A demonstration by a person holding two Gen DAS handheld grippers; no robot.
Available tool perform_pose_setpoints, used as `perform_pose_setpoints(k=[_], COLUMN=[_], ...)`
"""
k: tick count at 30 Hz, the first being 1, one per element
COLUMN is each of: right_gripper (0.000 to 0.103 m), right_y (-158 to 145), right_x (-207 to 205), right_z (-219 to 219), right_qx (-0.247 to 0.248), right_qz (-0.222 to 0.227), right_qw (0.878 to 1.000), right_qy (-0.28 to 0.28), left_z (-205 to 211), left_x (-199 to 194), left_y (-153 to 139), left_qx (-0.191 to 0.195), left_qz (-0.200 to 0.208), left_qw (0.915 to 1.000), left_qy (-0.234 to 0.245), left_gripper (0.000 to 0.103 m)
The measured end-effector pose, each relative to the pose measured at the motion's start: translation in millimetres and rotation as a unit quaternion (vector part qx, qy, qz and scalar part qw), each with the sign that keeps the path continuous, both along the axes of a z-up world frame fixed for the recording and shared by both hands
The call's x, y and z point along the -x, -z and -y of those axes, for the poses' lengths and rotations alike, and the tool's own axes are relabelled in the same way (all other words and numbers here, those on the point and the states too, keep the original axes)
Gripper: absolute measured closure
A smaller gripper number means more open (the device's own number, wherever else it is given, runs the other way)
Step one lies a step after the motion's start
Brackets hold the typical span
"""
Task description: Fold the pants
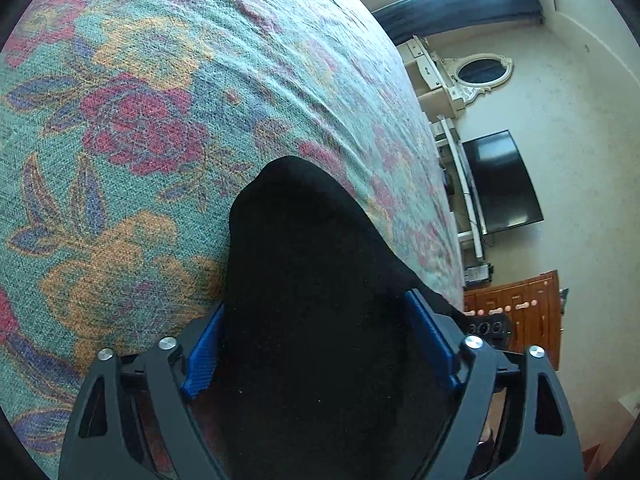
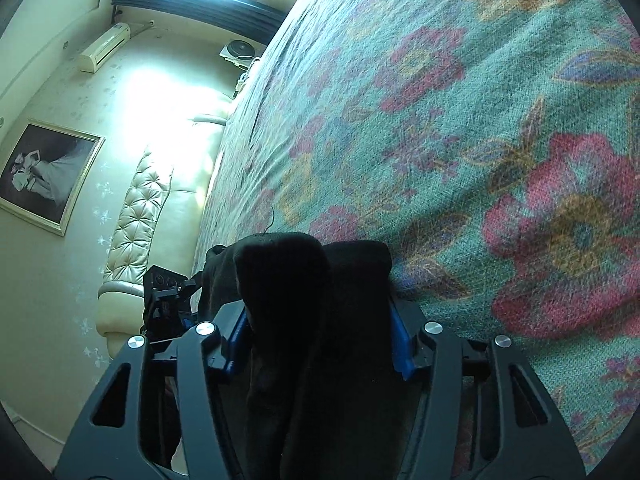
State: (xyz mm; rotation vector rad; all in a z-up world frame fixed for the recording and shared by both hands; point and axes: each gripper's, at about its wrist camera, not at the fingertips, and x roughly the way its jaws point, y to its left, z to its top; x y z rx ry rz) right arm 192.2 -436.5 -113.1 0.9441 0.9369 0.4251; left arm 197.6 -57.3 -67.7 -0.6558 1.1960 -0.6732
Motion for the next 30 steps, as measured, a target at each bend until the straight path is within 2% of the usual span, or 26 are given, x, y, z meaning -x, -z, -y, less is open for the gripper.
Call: perform_pose_setpoints(k=[2,4,8,12,16,19,30], right_gripper=[0.049,0.049,0.049,0.049,0.05,0.05,0.058], right_y=[0.7,3.2,4.6,5.3,3.9,3.6,-17.0], right_x=[1.5,4.0,3.6,6.9,8.2,8.6,2.2], right_z=[0.4,1.7,1.4,-0.3,-4.7,-4.8,-27.0], right_qx=[0.001,-0.001,0.001,0.003,0.005,0.007,0.021], right_qz=[0.003,0.006,0.012,0.015,0.016,0.017,0.036], right_qw=[1.0,1.0,1.0,1.0,1.0,1.0,0.999], right_qy=[0.003,0.007,0.01,0.013,0.015,0.016,0.015], left_z=[9.8,14.6,11.7,12.2,7.5,4.1,-12.0], left_x=[-0.6,0.2,-3.6,-1.4,-2.7,1.7,7.0], left_y=[-3.5,-5.8,-2.7,-3.3,-2.4,-2.7,-23.1], left_qx=[-0.039,-0.059,-0.054,-0.07,-0.055,-0.044,-0.029], left_qz=[0.014,0.022,0.008,0.02,0.019,0.029,0.064], left_qw=[0.9991,0.9978,0.9985,0.9972,0.9983,0.9985,0.9974], left_qy=[0.011,0.02,0.011,0.015,0.011,0.01,-0.018], left_gripper=[0.033,0.035,0.036,0.051,0.062,0.066,0.07])
